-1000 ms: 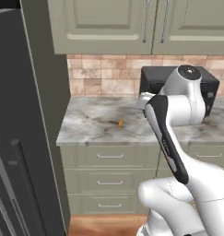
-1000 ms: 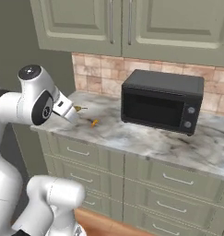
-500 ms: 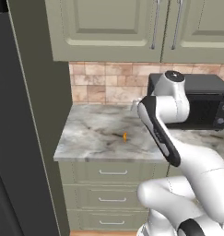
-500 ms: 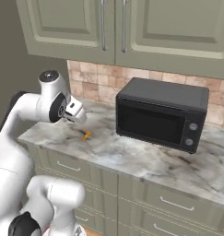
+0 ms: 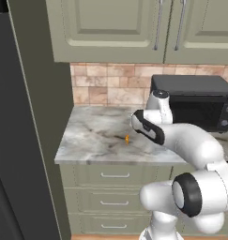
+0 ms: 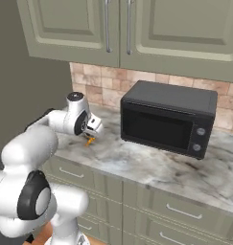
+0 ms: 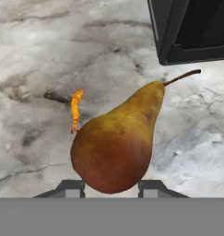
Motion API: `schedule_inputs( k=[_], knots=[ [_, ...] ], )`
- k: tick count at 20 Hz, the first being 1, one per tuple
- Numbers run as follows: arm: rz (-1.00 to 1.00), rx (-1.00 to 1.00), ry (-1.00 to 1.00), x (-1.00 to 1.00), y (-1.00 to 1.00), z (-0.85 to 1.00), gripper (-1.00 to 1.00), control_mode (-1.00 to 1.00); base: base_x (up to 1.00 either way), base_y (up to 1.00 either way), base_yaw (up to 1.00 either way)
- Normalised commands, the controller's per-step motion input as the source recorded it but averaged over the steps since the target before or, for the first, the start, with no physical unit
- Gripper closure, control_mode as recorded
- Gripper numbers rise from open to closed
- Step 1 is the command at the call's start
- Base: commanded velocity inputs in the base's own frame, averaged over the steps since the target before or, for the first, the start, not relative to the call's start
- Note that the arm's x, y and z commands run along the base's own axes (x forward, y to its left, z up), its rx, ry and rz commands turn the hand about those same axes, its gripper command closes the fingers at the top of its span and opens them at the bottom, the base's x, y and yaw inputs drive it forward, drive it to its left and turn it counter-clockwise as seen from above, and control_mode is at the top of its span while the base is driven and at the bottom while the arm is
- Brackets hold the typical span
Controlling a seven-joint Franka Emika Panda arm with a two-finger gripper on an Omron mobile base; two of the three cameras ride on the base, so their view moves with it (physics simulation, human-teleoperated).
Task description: Open the fridge, remove the pear, broccoli, and shrimp, and place them on any counter.
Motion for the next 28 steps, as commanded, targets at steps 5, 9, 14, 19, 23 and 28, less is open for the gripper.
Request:
schedule_inputs(
  k=[5,9,14,19,23,28],
  knots=[
    [0.00,0.00,0.00,0.87,-0.34,-0.75,1.00,-1.00,0.00,0.00,0.00],
    [0.00,0.00,0.04,0.85,0.00,-0.66,1.00,-1.00,0.00,0.00,0.00],
    [0.00,-0.02,0.07,0.74,0.00,-0.56,1.00,-1.00,0.00,0.00,0.00],
    [0.00,-0.01,0.01,0.43,0.00,-0.33,-1.00,-1.00,0.00,0.00,0.00],
    [0.00,0.00,-0.02,0.16,0.00,-0.06,-1.00,-1.00,0.00,0.00,0.00],
    [0.00,0.00,-0.09,-0.72,0.02,0.38,-1.00,-1.00,0.00,0.00,0.00]
  ],
)
